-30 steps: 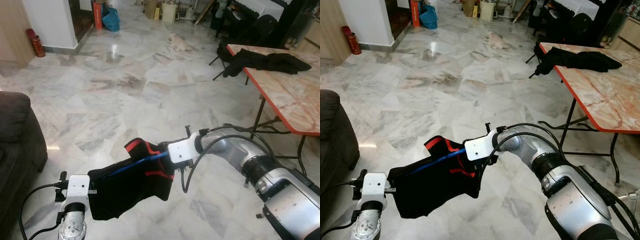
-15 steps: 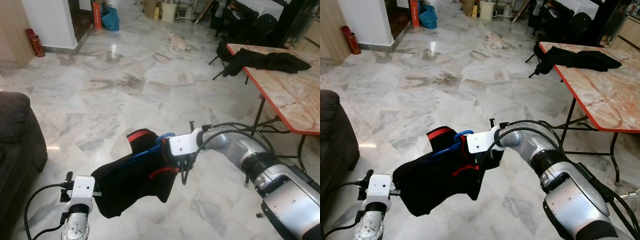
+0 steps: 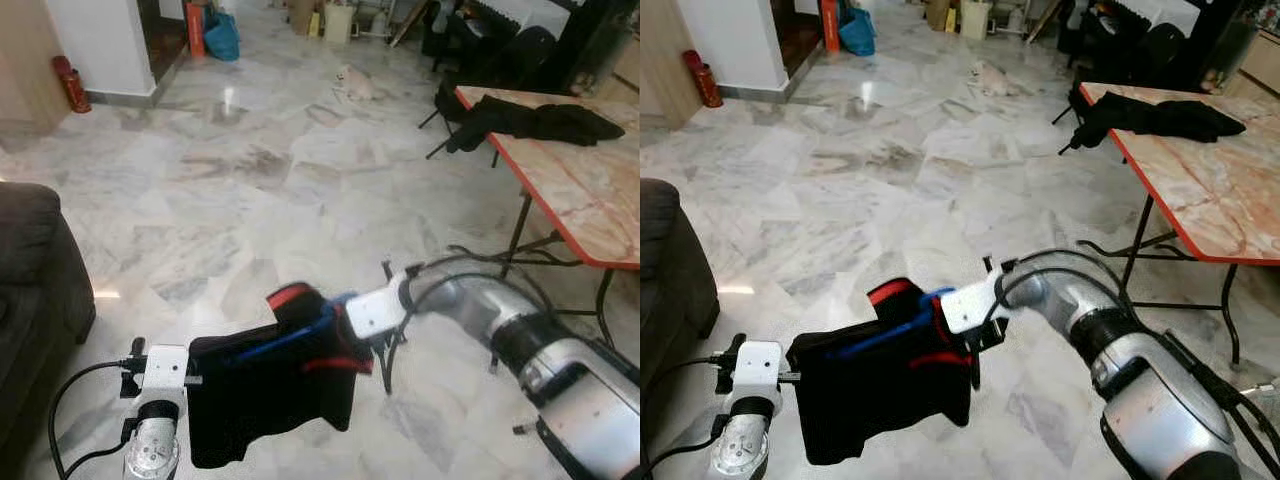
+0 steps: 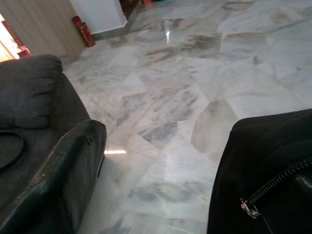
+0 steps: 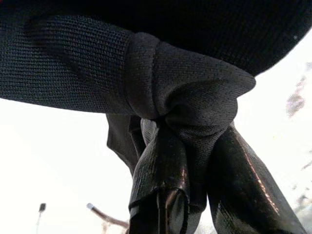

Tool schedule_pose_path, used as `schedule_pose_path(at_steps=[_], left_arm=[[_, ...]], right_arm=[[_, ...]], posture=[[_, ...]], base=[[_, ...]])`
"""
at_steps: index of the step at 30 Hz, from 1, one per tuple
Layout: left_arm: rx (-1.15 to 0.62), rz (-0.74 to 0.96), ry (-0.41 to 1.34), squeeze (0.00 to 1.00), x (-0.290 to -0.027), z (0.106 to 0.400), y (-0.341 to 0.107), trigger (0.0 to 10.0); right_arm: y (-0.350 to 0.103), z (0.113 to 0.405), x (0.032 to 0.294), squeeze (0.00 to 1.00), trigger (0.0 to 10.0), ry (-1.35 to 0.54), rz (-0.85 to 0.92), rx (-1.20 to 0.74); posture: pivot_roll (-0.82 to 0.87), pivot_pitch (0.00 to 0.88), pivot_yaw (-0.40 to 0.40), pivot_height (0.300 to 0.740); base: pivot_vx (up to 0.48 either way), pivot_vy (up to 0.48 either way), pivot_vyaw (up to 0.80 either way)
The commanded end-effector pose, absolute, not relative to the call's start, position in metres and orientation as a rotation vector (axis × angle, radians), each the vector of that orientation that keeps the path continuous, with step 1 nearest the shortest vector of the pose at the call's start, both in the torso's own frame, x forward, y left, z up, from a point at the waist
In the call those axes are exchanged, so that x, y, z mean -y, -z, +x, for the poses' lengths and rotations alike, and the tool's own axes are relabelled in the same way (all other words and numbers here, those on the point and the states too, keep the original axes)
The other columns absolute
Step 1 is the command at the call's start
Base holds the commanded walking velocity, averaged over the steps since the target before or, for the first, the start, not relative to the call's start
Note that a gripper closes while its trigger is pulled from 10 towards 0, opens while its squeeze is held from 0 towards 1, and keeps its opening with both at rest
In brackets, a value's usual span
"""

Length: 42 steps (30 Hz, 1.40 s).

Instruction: Hang hanger

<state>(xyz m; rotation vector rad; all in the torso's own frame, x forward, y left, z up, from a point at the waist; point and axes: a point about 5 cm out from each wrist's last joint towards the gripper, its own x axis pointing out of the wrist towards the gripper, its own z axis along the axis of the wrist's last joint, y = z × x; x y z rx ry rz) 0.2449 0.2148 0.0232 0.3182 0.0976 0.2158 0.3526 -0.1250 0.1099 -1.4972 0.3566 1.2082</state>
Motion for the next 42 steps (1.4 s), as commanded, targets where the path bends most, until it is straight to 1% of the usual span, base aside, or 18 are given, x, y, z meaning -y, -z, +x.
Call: schedule_pose_path(at_steps=[1,4,10,12,17,19,21,22,25,27,29,34,36,37,38,39,40,42], left_arm=[[-0.05,0.265,-0.259,0.0,-0.224,0.251,-0.037,10.0],[-0.032,0.242,-0.208,0.0,-0.217,0.254,-0.04,10.0],[-0.009,0.178,-0.098,0.0,-0.201,0.262,-0.049,10.0],[0.008,0.134,-0.038,0.0,-0.192,0.267,-0.058,10.0],[0.019,0.143,0.082,0.0,-0.177,0.273,-0.068,10.0],[0.021,0.139,0.12,0.0,-0.171,0.274,-0.07,10.0],[0.016,0.147,0.155,0.0,-0.165,0.274,-0.07,10.0],[0.01,0.15,0.178,0.0,-0.162,0.274,-0.071,10.0],[0.001,0.152,0.188,0.0,-0.16,0.274,-0.071,10.0],[-0.002,0.154,0.194,0.0,-0.159,0.274,-0.071,10.0],[-0.011,0.163,0.196,0.0,-0.159,0.275,-0.07,10.0],[-0.018,0.178,0.209,0.0,-0.158,0.273,-0.069,10.0],[0.0,0.197,0.228,0.0,-0.157,0.273,-0.074,10.0],[0.009,0.193,0.236,0.0,-0.156,0.273,-0.077,10.0],[0.012,0.192,0.239,0.0,-0.156,0.273,-0.078,10.0],[0.014,0.192,0.257,0.0,-0.154,0.273,-0.079,10.0],[0.024,0.179,0.326,0.0,-0.147,0.271,-0.085,10.0],[0.037,0.18,0.374,0.0,-0.141,0.27,-0.09,10.0]], right_arm=[[-0.101,0.353,0.151,0.0,10.0,-1.126,-1.552,-0.485],[-0.1,0.355,0.147,0.0,10.0,-1.083,-1.512,-0.464],[-0.109,0.364,0.137,0.0,10.0,-0.928,-1.416,-0.42],[-0.113,0.369,0.131,0.0,10.0,-0.827,-1.353,-0.391],[-0.113,0.372,0.125,0.0,10.0,-0.727,-1.291,-0.377],[-0.116,0.374,0.121,0.0,10.0,-0.66,-1.222,-0.348],[-0.12,0.376,0.111,0.0,10.0,-0.617,-1.055,-0.316],[-0.122,0.374,0.101,0.0,10.0,-0.603,-0.902,-0.305],[-0.118,0.367,0.084,0.0,10.0,-0.659,-0.824,-0.321],[-0.116,0.364,0.08,0.0,10.0,-0.666,-0.807,-0.319],[-0.114,0.361,0.071,0.0,10.0,-0.675,-0.739,-0.332],[-0.113,0.36,0.068,0.0,10.0,-0.687,-0.731,-0.347],[-0.117,0.361,0.074,0.0,10.0,-0.693,-0.795,-0.34],[-0.122,0.367,0.083,0.0,10.0,-0.636,-0.795,-0.345],[-0.124,0.369,0.086,0.0,10.0,-0.617,-0.798,-0.346],[-0.126,0.372,0.093,0.0,10.0,-0.582,-0.846,-0.349],[-0.128,0.378,0.108,0.0,10.0,-0.513,-0.933,-0.357],[-0.128,0.38,0.117,0.0,10.0,-0.479,-0.983,-0.366]], posture=[[-0.01,0.047,-0.108,0.74],[-0.01,0.047,-0.108,0.74],[-0.01,0.047,-0.111,0.74],[-0.01,0.046,-0.115,0.74],[-0.01,0.047,-0.118,0.74],[-0.01,0.045,-0.12,0.74],[-0.01,0.044,-0.119,0.74],[-0.01,0.044,-0.119,0.74],[-0.01,0.045,-0.12,0.74],[-0.02,0.042,-0.125,0.74],[-0.01,0.042,-0.128,0.74],[-0.01,0.043,-0.13,0.74],[-0.01,0.043,-0.13,0.74],[-0.01,0.043,-0.13,0.74],[-0.01,0.043,-0.13,0.74],[-0.01,0.039,-0.132,0.74],[-0.02,0.038,-0.13,0.74],[-0.02,0.038,-0.13,0.74]], base=[[0.0,0.0,0.0],[0.0,0.0,0.0],[0.0,0.0,0.0],[0.0,0.0,0.0],[0.0,0.0,0.0],[0.0,0.0,0.0],[0.0,0.0,0.0],[0.0,0.0,0.0],[0.0,0.0,0.0],[0.0,0.0,0.0],[0.0,0.0,0.0],[0.0,0.0,0.0],[0.0,0.0,0.0],[0.0,0.0,0.0],[0.0,0.0,0.0],[0.0,0.0,0.0],[0.0,0.0,0.0],[0.0,0.0,0.0]])
